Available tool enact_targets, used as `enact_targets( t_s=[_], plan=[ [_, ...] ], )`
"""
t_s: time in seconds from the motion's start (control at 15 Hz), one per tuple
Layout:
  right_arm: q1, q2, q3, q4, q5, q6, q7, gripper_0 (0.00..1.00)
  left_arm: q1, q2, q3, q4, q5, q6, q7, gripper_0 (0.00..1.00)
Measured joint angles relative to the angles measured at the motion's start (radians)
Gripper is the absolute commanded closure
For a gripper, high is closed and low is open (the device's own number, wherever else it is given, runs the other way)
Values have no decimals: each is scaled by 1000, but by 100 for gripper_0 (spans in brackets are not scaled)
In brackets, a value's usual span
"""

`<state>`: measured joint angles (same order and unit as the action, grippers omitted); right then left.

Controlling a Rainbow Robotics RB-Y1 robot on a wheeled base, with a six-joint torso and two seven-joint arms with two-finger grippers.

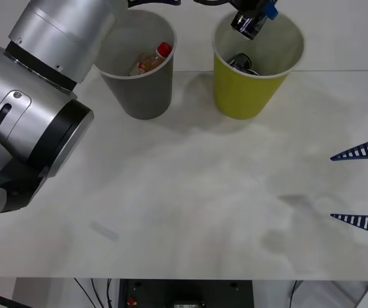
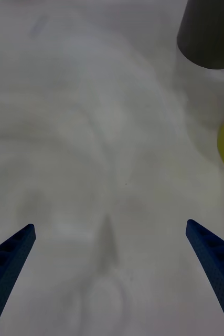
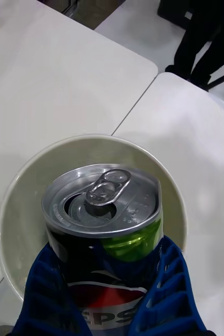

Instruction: Put the can into the green bin and the plastic bottle into the gray bin

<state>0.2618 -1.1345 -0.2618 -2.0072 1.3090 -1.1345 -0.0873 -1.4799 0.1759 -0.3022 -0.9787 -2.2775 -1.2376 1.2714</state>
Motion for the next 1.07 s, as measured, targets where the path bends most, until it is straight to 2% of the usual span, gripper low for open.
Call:
enact_targets(
  t_s=[0.13,0.33,0.4,0.47,0.53,0.8,1.07],
  plan=[
    [0,0,0,0,0,0,0,0,-1,-15,-1,15,-5,20,-1,94],
    [0,0,0,0,0,0,0,0,-1,-16,-2,16,-5,21,-1,76],
    [0,0,0,0,0,0,0,0,-1,-16,-2,17,-1,21,0,49],
    [0,0,0,0,0,0,0,0,-1,-17,-2,17,5,21,-1,12],
    [0,0,0,0,0,0,0,0,-1,-17,-2,17,15,21,-4,0],
    [0,0,0,0,0,0,0,0,1,4,14,16,85,-34,-52,0],
    [0,0,0,0,0,0,0,0,3,123,34,15,274,-147,-147,0]
  ],
)
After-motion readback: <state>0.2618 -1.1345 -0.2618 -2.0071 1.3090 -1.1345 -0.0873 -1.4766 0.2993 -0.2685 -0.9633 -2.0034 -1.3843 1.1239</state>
